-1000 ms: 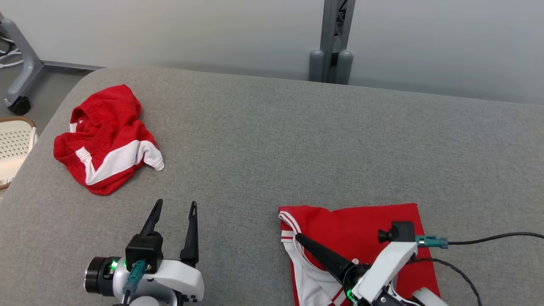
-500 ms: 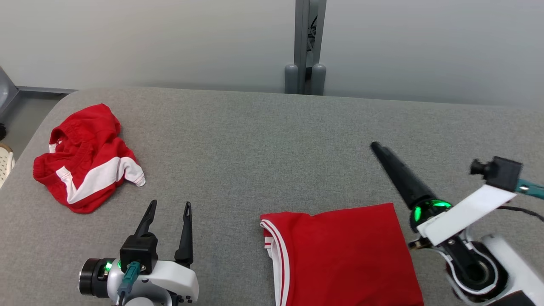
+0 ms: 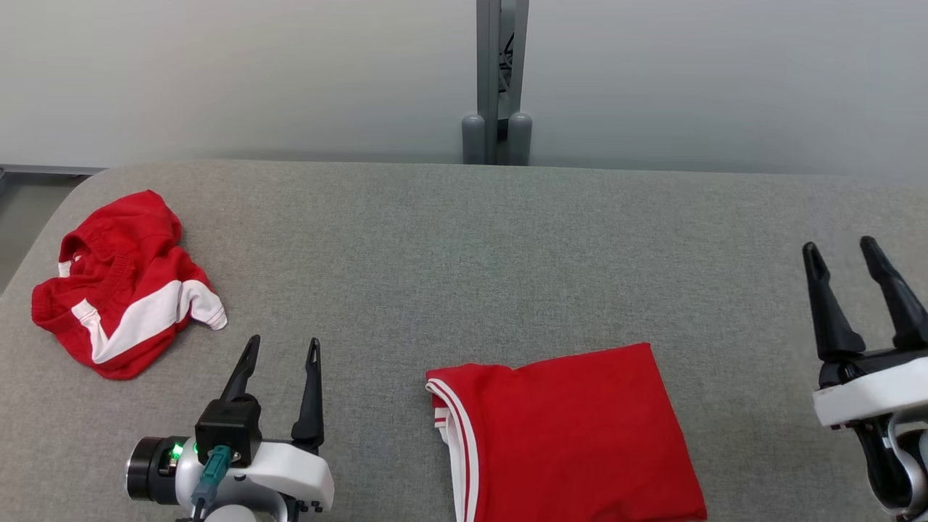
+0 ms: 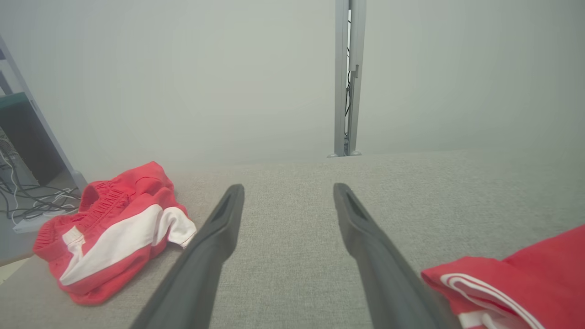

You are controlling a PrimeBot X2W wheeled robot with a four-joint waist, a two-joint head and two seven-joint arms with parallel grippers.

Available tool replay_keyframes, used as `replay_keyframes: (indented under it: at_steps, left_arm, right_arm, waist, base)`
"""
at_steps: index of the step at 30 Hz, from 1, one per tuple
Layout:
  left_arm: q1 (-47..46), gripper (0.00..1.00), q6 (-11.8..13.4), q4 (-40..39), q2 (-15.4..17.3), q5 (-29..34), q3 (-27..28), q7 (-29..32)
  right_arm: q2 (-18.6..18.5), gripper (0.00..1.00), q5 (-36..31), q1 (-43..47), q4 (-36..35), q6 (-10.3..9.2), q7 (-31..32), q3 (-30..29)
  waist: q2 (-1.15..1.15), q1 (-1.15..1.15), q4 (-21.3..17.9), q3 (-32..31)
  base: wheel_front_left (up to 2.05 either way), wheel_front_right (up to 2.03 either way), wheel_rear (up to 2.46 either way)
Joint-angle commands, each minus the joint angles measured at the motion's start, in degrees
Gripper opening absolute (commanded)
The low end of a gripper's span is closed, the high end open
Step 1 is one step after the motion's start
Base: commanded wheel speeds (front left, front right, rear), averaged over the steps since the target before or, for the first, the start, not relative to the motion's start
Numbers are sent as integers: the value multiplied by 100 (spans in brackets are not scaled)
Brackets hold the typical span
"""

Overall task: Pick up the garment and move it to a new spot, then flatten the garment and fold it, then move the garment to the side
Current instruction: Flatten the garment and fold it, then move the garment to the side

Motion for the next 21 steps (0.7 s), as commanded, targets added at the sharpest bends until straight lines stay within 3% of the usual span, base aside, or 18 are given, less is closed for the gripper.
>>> replay_keyframes:
  at_steps: [1, 9, 15, 21]
  left_arm:
    - [-2, 100, 25, -46, 20, 15, 32, -18]
    - [124, 100, 104, -281, 20, -86, 28, -18]
    - [250, 100, 96, -402, 21, -220, 19, -18]
    - [379, 100, 19, -590, 21, -181, 50, -18]
  right_arm:
    - [113, 100, -248, 117, -55, 13, -54, -178]
    - [1001, 100, -1627, 1027, -638, 9, -53, -931]
    - [1354, 100, -1831, 1316, -606, 8, -53, -1008]
    - [1453, 100, -1912, 1407, -500, 8, -53, -1059]
  waist:
    - [0, 0, -13, 6]
    - [0, 0, -100, -8]
    - [0, 0, -147, -50]
    - [0, 0, -154, -71]
  base:
    - [0, 0, 0]
    - [0, 0, 0]
    - [0, 0, 0]
    - [0, 0, 0]
